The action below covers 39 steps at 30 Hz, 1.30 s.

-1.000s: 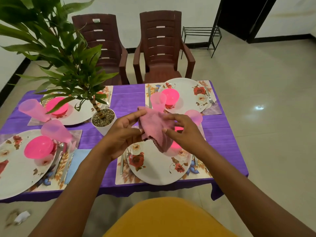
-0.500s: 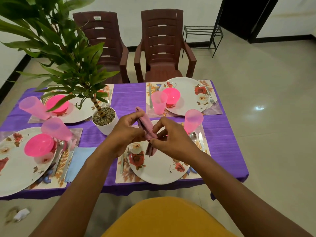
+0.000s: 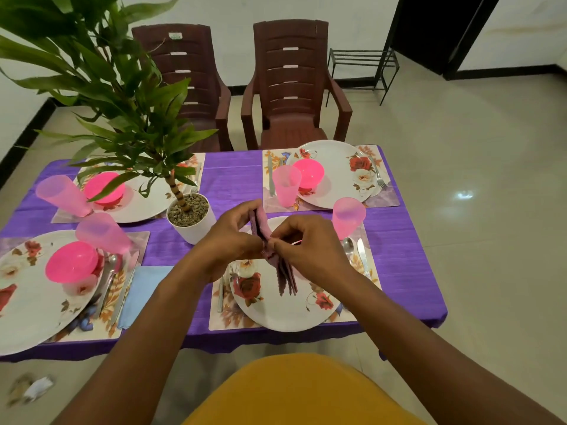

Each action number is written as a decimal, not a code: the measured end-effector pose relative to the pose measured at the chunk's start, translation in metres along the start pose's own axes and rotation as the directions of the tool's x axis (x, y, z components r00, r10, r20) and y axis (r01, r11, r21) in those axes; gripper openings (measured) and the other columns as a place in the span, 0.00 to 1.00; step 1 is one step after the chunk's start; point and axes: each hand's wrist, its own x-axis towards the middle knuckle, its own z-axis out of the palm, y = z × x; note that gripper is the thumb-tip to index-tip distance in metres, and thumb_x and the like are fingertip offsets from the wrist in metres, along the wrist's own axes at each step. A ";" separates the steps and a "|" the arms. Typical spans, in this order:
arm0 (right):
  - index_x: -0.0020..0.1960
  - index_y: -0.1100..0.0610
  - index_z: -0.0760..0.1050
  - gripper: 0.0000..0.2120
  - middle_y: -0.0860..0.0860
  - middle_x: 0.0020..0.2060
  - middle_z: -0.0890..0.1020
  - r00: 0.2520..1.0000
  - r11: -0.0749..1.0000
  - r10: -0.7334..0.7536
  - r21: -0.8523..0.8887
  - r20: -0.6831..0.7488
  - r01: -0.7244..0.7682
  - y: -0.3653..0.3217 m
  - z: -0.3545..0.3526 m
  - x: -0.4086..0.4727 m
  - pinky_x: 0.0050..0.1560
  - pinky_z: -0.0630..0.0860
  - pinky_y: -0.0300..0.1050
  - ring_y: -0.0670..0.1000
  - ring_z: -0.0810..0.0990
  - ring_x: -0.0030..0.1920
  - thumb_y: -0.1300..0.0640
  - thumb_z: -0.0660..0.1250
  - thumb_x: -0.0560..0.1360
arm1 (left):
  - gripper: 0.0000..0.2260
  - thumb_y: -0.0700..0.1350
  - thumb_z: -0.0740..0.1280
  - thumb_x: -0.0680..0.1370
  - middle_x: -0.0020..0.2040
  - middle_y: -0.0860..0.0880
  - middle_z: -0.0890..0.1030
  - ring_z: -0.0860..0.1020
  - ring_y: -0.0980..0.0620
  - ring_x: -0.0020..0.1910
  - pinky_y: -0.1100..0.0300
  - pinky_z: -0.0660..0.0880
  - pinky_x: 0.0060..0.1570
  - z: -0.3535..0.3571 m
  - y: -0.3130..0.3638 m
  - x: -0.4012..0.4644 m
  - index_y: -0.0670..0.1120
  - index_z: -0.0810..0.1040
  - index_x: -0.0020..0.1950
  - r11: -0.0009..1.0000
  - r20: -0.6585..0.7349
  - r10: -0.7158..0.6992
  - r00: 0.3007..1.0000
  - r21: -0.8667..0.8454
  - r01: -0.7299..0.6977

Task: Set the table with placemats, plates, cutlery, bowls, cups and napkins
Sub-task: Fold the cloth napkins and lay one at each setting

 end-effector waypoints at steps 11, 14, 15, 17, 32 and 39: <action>0.51 0.53 0.83 0.07 0.48 0.43 0.83 0.971 0.940 -0.235 -0.242 0.051 0.240 0.002 0.010 -0.008 0.46 0.82 0.52 0.48 0.81 0.44 0.60 0.74 0.74 | 0.33 0.29 0.67 0.78 0.67 0.37 0.78 0.87 0.43 0.46 0.56 0.84 0.40 -0.003 0.004 -0.001 0.51 0.66 0.80 0.986 -0.047 -0.131 0.990 -0.114 0.125; 0.50 0.53 0.83 0.07 0.47 0.41 0.85 0.972 0.947 -0.235 -0.219 0.019 0.233 0.001 0.004 -0.004 0.44 0.81 0.52 0.47 0.81 0.42 0.61 0.69 0.75 | 0.16 0.41 0.68 0.81 0.64 0.40 0.80 0.87 0.39 0.47 0.48 0.85 0.48 -0.003 0.001 -0.002 0.50 0.75 0.69 0.978 -0.098 -0.175 0.980 -0.128 0.162; 0.50 0.53 0.83 0.07 0.47 0.41 0.84 0.973 0.949 -0.230 -0.220 0.011 0.226 0.002 0.000 -0.002 0.44 0.81 0.53 0.47 0.81 0.42 0.60 0.68 0.74 | 0.12 0.50 0.68 0.82 0.63 0.44 0.80 0.87 0.40 0.49 0.45 0.85 0.51 -0.004 -0.002 -0.003 0.52 0.77 0.66 0.986 -0.151 -0.158 0.976 -0.073 0.148; 0.50 0.52 0.81 0.08 0.46 0.41 0.84 0.978 0.956 -0.209 -0.212 -0.004 0.203 0.004 -0.007 -0.002 0.43 0.81 0.54 0.47 0.81 0.42 0.60 0.68 0.73 | 0.22 0.69 0.65 0.78 0.65 0.52 0.80 0.83 0.47 0.59 0.43 0.81 0.60 -0.009 -0.011 -0.001 0.58 0.79 0.65 0.986 -0.212 0.012 0.977 0.165 0.024; 0.49 0.55 0.84 0.08 0.45 0.42 0.85 0.988 0.970 0.002 0.242 -0.153 0.035 0.038 -0.075 -0.010 0.48 0.81 0.38 0.47 0.85 0.46 0.67 0.72 0.76 | 0.08 0.42 0.77 0.75 0.48 0.47 0.89 0.86 0.48 0.50 0.52 0.83 0.52 -0.003 -0.046 0.018 0.46 0.88 0.54 0.931 0.141 0.144 0.980 0.317 -0.182; 0.54 0.50 0.79 0.20 0.50 0.44 0.85 0.989 0.954 0.142 0.263 0.036 -0.147 0.086 -0.106 -0.023 0.46 0.83 0.43 0.50 0.85 0.47 0.73 0.70 0.74 | 0.07 0.47 0.74 0.74 0.47 0.46 0.89 0.86 0.50 0.49 0.54 0.83 0.51 0.032 -0.023 0.025 0.53 0.89 0.50 0.936 -0.036 0.333 0.942 0.131 -0.326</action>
